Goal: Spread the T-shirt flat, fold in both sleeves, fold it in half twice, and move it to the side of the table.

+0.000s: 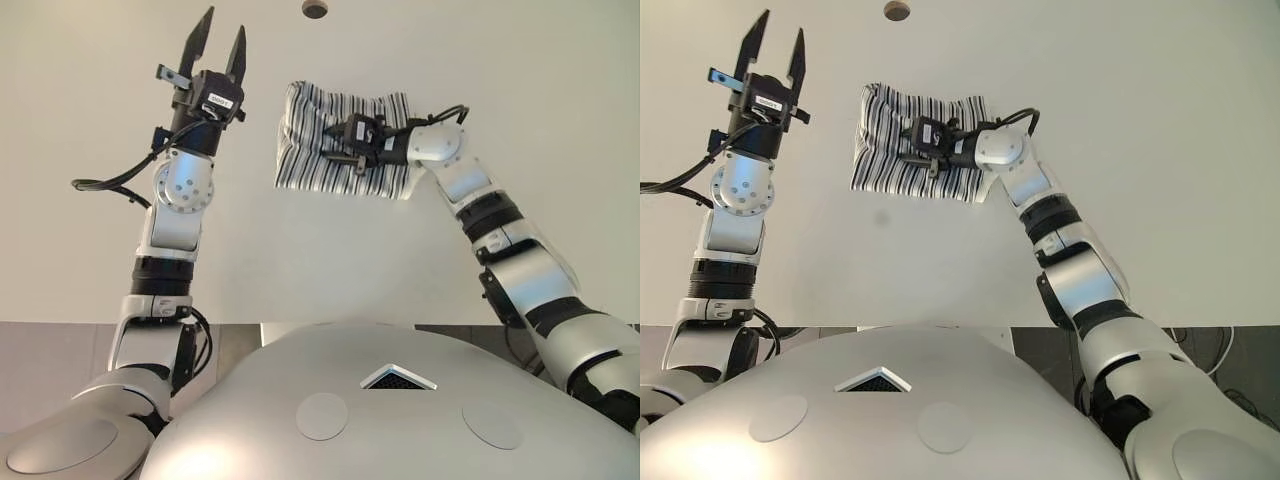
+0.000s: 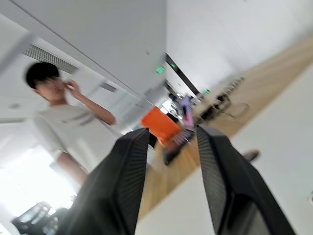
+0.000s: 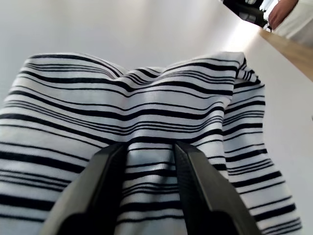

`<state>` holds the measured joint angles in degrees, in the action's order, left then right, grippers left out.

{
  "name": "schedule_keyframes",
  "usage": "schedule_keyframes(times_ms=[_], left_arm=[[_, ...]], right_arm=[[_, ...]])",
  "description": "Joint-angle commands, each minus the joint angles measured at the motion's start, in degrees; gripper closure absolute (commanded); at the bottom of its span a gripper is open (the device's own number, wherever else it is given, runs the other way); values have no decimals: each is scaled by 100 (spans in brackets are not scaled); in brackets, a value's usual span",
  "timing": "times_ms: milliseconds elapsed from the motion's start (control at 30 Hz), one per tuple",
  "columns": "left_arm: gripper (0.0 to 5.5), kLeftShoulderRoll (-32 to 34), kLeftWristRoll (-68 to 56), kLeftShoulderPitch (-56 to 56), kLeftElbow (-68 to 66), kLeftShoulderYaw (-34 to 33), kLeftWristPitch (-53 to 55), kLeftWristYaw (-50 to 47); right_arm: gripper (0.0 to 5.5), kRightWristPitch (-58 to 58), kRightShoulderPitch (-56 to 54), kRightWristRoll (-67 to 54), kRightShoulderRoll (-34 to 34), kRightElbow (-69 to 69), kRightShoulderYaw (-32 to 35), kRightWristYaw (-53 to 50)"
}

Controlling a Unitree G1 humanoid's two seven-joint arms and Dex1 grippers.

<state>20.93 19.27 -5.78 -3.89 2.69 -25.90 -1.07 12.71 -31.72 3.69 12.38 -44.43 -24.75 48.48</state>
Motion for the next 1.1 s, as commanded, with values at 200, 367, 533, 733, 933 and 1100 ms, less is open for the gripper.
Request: schedule_keyframes(times_ms=[200,367,533,733,933,1100], left_arm=[[374,-158,-258,511,786,-554,-104,-285],[374,-294,-149,746,963,-583,-98,-303],[374,-378,-68,932,1043,-660,-99,-364],[374,-445,-88,904,941,-667,-161,-406],[374,-544,-532,563,887,-1028,-400,-621],[374,-758,-962,233,757,-959,-714,-566]], right_arm=[[369,-951,-173,-1688,1389,-2656,2586,-364],[369,-1151,-163,-2040,1944,-3287,3748,-2082],[369,-1090,-239,-1821,1997,-3328,3978,-2646],[369,-517,-373,-1132,2102,-3225,3776,-3114],[369,1940,223,-1018,1608,747,3920,-4282],[369,1742,1304,-1186,-60,4063,2819,-4703]])
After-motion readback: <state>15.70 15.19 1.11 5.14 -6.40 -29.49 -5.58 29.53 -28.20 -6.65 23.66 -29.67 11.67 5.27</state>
